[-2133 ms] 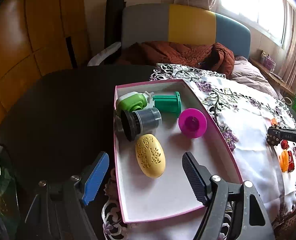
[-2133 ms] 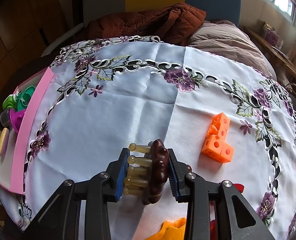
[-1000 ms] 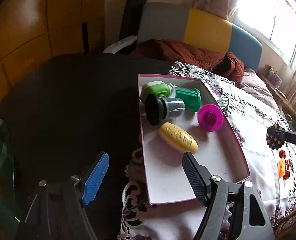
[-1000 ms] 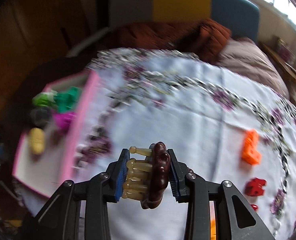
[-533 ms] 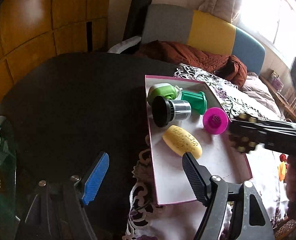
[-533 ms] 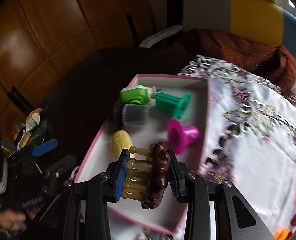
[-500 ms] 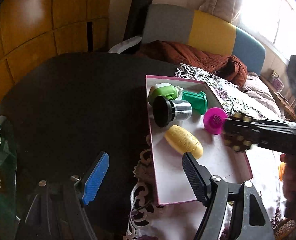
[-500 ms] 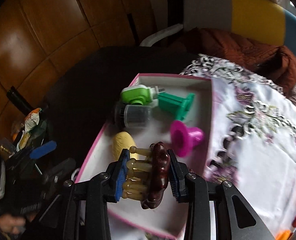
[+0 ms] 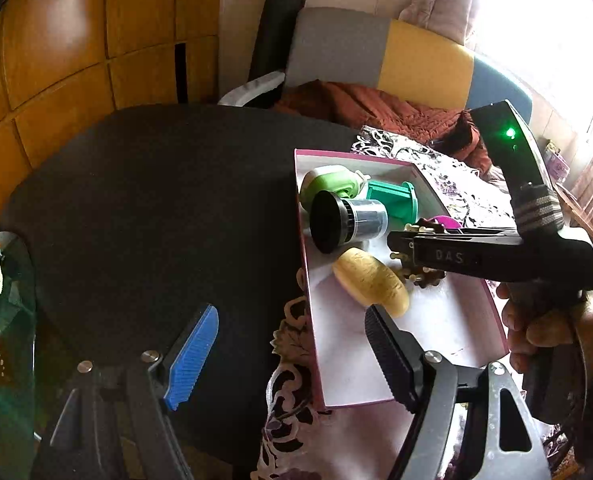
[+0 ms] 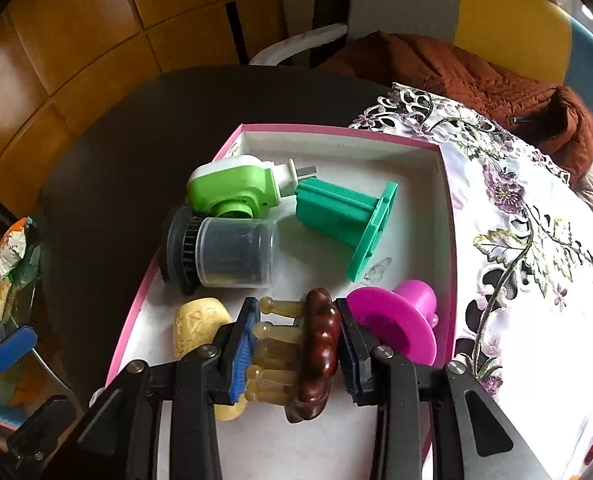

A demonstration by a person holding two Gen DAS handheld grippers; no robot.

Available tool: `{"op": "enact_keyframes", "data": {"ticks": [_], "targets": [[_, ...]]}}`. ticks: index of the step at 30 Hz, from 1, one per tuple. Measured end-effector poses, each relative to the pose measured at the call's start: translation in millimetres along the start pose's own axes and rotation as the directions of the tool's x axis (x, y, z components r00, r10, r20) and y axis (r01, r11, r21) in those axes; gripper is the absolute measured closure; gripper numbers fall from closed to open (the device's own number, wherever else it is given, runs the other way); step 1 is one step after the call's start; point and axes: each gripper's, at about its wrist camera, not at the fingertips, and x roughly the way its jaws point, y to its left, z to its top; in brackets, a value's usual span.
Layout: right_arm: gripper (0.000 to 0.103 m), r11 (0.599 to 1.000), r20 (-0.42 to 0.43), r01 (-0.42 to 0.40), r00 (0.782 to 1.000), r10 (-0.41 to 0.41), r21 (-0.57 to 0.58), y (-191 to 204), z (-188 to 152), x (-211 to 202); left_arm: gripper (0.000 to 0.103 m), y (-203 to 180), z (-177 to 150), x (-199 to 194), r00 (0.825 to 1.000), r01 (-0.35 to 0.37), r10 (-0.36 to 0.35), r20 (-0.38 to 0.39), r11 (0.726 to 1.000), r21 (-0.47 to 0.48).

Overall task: Organize rigid objects
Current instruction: 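Lower the brown pegged brush into the tray and open the right tool, then move both tools back over the remaining toys on the tablecloth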

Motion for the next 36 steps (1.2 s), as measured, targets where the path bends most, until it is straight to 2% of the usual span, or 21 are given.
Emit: {"op": "enact_keyframes", "data": {"ticks": [3,5,11,21,28,36], "targets": [[0.062,1.0,0.019,-0.017,1.0,0.017,0.007,1,1,-7,0.026,0,0,-2,1.0,-0.001,0.001,0.004,1.0,0.0],[0.054,1.0,0.039,-0.02,0.999,0.02,0.007,1,3,-12,0.026,0,0,-3,1.0,-0.001,0.001,0.004,1.0,0.002],[0.047,1.0,0.102,-0.027,0.994,0.025,0.015,1,0,-37,0.026,-1,-1,-8,1.0,-0.001,0.001,0.013,1.0,0.009],[0.042,0.998,0.191,-0.022,0.982,0.011,0.052,-18,-18,-76,0.026,-7,-3,-13,1.0,0.001,-0.002,0.02,1.0,0.025],[0.036,0.996,0.204,0.027,0.978,-0.044,0.082,-40,-38,-91,0.026,-16,-5,-13,1.0,0.005,-0.006,0.016,0.999,0.051],[0.028,0.982,0.187,0.093,0.975,-0.123,0.162,-89,-65,-106,0.026,-30,-7,-13,1.0,0.013,-0.013,0.008,0.996,0.09]]}}
